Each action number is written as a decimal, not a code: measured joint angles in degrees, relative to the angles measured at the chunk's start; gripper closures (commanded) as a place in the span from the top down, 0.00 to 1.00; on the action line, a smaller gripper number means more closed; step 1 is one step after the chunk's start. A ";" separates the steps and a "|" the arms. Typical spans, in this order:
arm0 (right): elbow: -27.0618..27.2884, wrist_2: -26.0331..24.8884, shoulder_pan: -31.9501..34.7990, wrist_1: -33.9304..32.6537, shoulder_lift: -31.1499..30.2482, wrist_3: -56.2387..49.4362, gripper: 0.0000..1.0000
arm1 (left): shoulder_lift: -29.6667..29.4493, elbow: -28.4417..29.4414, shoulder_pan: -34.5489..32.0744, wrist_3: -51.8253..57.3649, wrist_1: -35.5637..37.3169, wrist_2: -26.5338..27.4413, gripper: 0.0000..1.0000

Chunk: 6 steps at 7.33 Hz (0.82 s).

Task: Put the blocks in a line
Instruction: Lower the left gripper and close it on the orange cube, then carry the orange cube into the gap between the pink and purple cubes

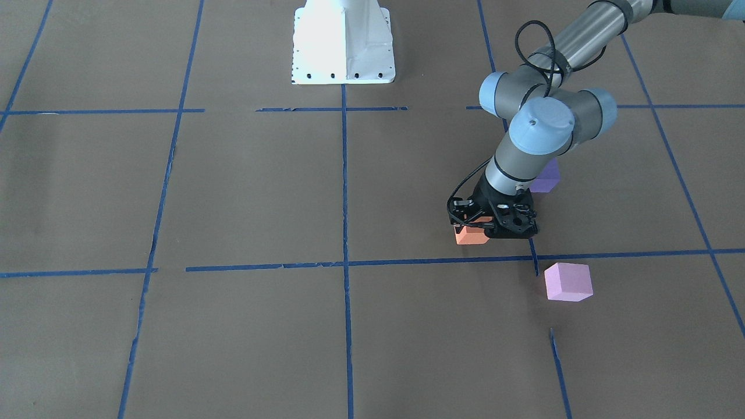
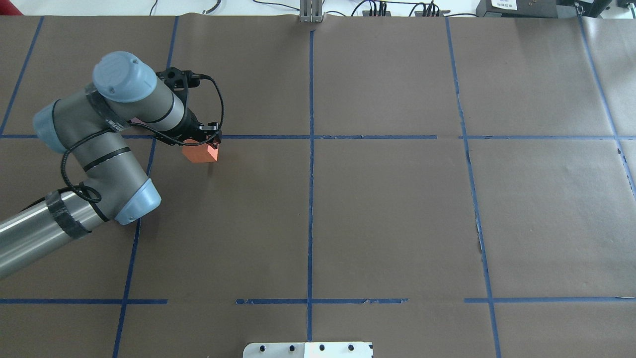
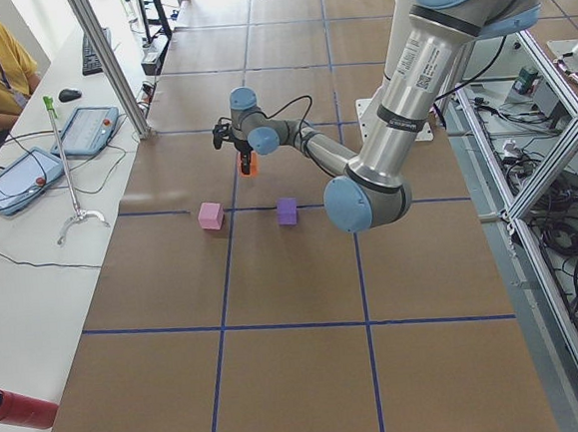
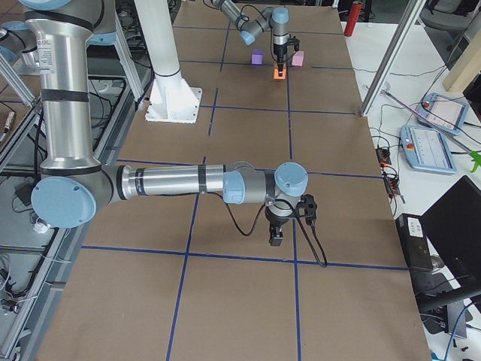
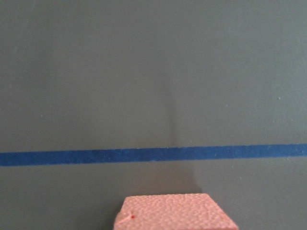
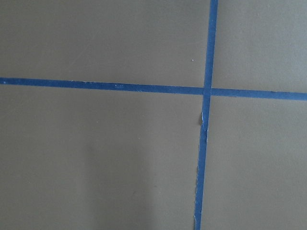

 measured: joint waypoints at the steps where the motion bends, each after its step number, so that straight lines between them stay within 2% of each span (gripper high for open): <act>1: -0.01 0.00 0.00 0.00 0.00 0.00 1.00 | 3.31 -1.35 -2.08 2.21 -0.01 -1.27 0.11; 3: -0.06 0.00 0.00 0.00 0.00 0.00 1.00 | 8.50 -1.79 -4.73 8.11 -0.51 -1.90 0.11; 4: -0.06 0.00 0.00 0.00 0.00 0.00 1.00 | 9.63 -1.21 -5.52 10.19 -0.72 -1.92 0.24; 5: -0.06 0.00 0.00 0.00 0.00 0.00 1.00 | 10.08 -0.28 -5.88 11.55 -0.82 -1.92 0.96; 6: -0.06 0.00 0.00 0.00 0.00 0.00 1.00 | 10.28 0.39 -5.88 12.10 -0.89 -1.92 0.99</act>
